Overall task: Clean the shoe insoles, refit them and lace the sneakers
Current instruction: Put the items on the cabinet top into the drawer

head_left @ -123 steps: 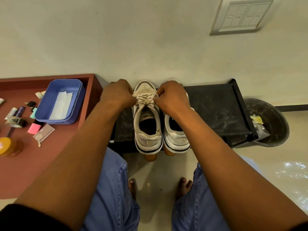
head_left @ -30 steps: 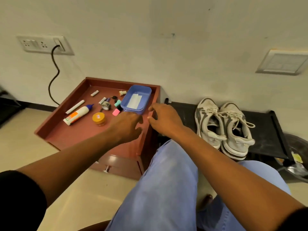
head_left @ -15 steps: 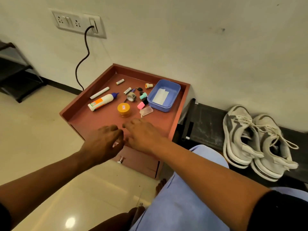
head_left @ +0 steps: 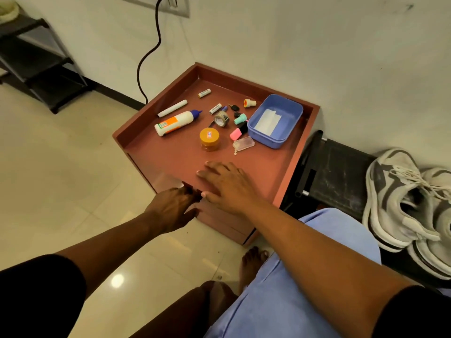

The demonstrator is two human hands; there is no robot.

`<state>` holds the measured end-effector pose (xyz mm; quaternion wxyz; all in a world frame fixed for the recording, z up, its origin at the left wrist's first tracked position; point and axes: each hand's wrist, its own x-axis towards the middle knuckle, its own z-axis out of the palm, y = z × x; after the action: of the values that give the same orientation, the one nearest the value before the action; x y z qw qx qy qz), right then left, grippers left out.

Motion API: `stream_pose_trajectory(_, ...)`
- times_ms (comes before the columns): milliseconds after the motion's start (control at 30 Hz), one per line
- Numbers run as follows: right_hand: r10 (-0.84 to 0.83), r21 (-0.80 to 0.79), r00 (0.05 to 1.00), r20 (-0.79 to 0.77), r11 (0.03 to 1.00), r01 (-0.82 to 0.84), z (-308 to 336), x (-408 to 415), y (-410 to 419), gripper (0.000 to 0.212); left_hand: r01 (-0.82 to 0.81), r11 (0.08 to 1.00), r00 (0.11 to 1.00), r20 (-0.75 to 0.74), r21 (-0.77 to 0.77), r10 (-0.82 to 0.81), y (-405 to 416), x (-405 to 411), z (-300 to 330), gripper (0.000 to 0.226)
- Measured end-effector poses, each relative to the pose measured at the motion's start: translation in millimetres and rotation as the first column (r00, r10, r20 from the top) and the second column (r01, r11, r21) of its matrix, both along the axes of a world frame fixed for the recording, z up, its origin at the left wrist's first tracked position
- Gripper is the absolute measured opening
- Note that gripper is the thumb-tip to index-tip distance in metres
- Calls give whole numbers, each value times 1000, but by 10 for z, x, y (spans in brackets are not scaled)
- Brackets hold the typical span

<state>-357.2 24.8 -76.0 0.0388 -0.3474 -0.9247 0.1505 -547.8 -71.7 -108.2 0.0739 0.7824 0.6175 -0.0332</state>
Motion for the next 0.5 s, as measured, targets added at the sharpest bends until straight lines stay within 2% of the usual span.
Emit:
stream_pose_trajectory(167, -58, -103, 993, -102, 994, 47, -68, 14, 59, 62, -81, 997, 982, -174, -15, 77, 59, 20, -163, 47)
stream_pose_trajectory(233, -79, -136, 989, -127, 989, 62, -94, 3, 74, 62, -80, 994, 989, -133, -73, 70, 41, 7, -238, 51)
stream_pose_trajectory(367, -84, -157, 986, -145, 986, 61, -135, 9, 86, 63, -151, 976, 984, 71, -159, 164, 61, -70, -281, 50)
stream_pose_trajectory(500, -85, -165, 985, -149, 984, 60, -148, 13, 96, 62, -210, 969, 965, 133, -134, 227, 21, -55, -333, 45)
